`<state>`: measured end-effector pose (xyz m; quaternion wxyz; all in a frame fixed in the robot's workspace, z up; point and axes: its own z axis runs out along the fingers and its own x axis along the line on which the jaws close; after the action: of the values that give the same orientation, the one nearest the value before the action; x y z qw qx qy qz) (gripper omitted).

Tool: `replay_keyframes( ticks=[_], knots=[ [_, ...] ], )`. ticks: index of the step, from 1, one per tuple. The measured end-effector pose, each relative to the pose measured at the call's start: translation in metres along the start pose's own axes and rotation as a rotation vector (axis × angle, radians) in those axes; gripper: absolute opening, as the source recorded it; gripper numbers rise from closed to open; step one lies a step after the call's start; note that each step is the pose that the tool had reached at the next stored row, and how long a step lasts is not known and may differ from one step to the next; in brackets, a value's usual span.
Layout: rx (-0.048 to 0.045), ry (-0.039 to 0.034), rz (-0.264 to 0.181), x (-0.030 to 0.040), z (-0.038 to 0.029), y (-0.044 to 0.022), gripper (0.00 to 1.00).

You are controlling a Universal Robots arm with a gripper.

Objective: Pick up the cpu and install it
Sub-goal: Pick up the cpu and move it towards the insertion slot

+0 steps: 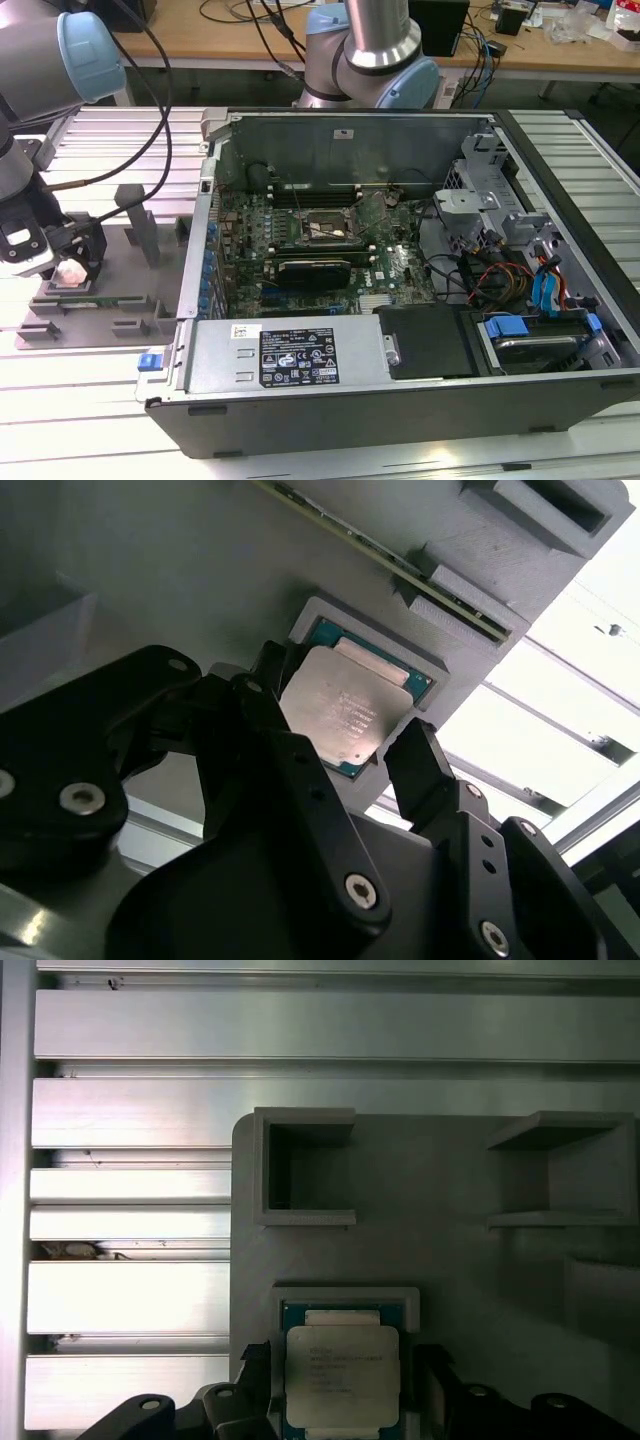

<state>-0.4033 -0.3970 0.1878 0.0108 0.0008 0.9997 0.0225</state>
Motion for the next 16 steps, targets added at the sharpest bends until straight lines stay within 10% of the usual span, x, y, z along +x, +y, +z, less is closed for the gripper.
replay_keyframes(
  ticks=[16],
  knots=[
    [0.0000,0.0000,0.000,0.0000,-0.0001,0.0000,0.55]
  ],
)
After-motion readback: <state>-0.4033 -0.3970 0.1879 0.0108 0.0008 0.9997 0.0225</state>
